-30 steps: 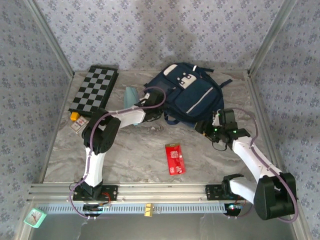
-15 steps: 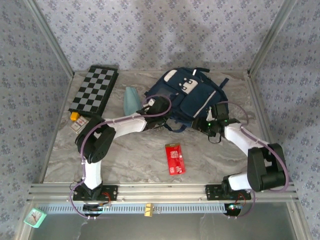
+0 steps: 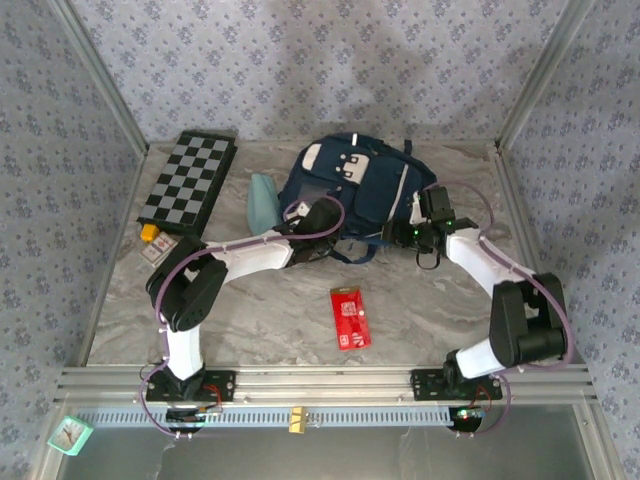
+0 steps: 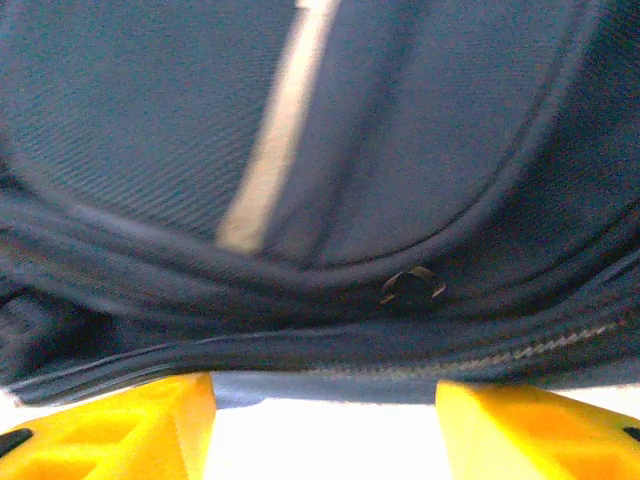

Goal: Pack the student bag

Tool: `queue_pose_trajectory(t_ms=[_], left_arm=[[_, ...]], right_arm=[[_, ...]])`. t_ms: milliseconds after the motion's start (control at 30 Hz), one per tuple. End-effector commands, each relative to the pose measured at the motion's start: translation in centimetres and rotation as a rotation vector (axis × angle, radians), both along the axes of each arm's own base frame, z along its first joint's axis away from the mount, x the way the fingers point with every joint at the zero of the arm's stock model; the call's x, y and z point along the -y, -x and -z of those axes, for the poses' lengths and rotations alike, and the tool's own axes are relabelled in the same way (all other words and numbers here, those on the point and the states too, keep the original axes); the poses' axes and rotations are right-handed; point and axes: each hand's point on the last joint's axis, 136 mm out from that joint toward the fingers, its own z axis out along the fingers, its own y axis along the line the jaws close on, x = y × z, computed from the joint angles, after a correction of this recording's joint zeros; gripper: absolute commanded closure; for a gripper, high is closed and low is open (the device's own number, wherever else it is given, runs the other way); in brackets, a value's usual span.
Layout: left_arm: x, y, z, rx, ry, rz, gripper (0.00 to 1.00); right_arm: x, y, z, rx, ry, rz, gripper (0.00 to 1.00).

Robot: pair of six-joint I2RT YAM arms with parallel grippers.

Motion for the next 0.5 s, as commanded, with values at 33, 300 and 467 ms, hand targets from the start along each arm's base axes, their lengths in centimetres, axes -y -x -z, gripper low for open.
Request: queue_pose_trajectory(t_ms=[33,300,467], left_arm=[[3.8,0.3,-4.7,0.035,0.152,0.071,1.0],[4.1,0.3,-5.1,0.034,0.181,0.06,1.0],[4.3,0.4,-5.4,0.03,0.192,0.062,1.0]], right_arm=[[0.6,3.9,-1.1,0.0,0.126,-0.021,0.38],[-3.8,6.1,-1.4,0.016,0.13,-0.066,0.43],[-6.9,4.9,-1.6,0.079,0.187,-0.127,0.49]])
